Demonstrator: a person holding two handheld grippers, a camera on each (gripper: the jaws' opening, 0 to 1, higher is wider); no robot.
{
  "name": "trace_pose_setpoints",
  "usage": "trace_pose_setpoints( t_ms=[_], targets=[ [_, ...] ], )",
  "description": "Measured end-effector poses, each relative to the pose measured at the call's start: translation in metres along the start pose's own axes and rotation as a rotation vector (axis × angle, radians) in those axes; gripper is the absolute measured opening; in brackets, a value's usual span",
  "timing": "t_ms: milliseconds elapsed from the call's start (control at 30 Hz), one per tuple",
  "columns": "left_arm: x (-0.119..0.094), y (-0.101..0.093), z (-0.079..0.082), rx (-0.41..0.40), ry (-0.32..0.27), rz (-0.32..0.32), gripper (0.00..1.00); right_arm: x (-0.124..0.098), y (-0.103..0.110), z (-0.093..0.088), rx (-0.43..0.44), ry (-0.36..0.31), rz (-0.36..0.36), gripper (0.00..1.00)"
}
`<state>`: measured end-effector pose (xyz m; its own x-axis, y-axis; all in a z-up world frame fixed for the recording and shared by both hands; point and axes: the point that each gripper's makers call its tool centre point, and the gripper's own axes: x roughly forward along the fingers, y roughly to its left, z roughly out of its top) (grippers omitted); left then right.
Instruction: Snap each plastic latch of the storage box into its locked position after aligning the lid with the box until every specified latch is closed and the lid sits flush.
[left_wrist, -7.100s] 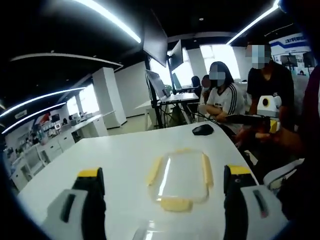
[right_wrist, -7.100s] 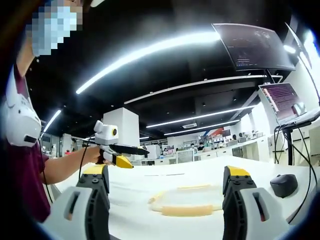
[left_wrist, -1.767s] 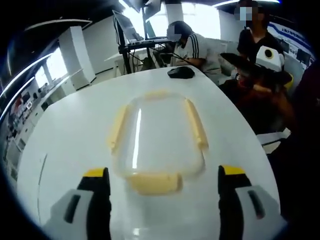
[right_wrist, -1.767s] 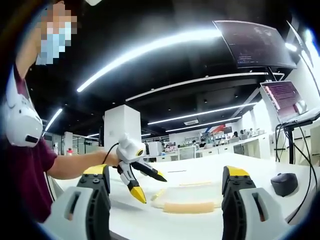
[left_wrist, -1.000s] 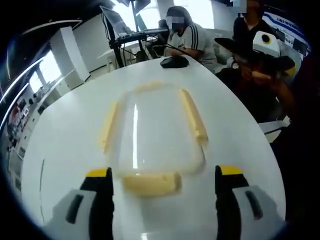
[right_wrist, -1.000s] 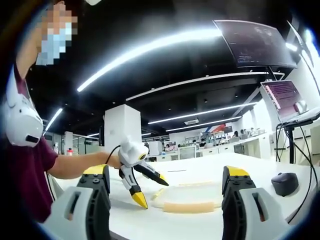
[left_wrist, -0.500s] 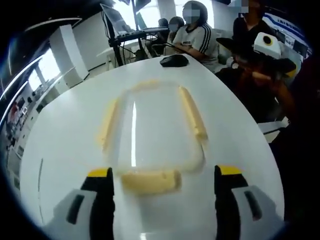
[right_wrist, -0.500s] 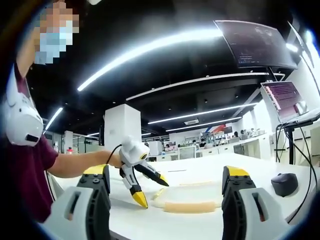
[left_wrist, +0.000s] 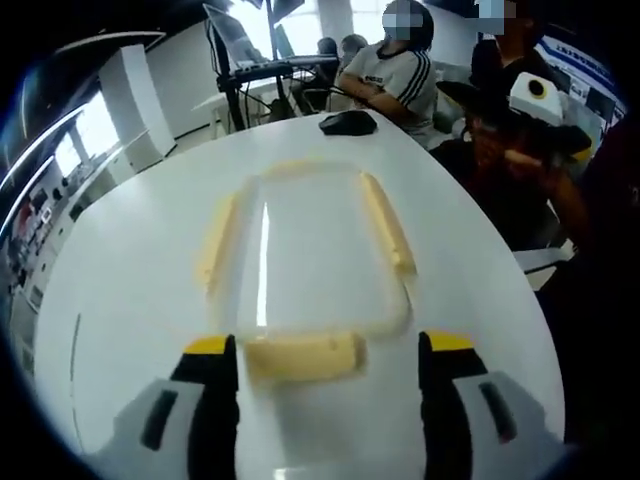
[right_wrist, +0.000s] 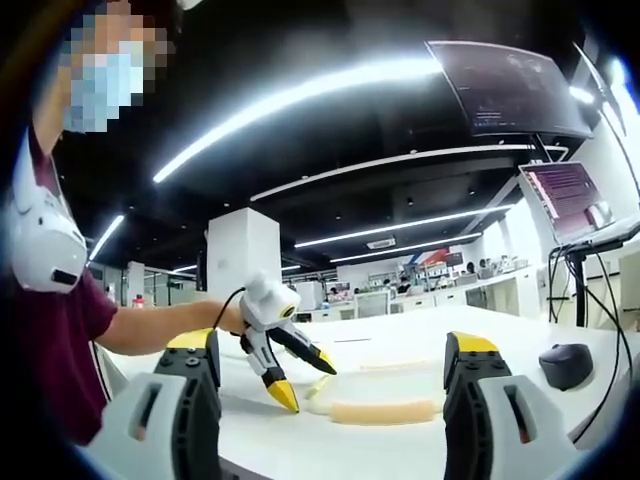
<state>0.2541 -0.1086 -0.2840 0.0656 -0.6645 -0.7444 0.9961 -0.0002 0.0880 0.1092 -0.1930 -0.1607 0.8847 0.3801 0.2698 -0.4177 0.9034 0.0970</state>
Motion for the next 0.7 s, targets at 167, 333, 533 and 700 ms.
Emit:
trace_pose_setpoints(
  t_ms=[167,333,533,700],
  targets=[
    [0.0021,0.0027,-0.0011,-0.008,0.008,0.018,0.69,-0.0007,-0.0007,-0.0001,0.003,-0.001,-0.004,0.94],
    [0.0028,0.0053,-0.0019,-0.02,0.015,0.036,0.67,-0.0009,-0.0005,-0.0003,0.002,0.0,-0.006,0.94],
    [0.0014,0.0059,-0.003,-0.021,0.02,0.043,0.67,-0.001,-0.0003,-0.0012,0.003,0.002,-0.006,0.94],
    [-0.0031,0.0095,-0.0051,-0.018,0.047,0.063,0.66,-0.0013,-0.0003,-0.002,0.006,0.0,-0.004,0.94]
  ],
)
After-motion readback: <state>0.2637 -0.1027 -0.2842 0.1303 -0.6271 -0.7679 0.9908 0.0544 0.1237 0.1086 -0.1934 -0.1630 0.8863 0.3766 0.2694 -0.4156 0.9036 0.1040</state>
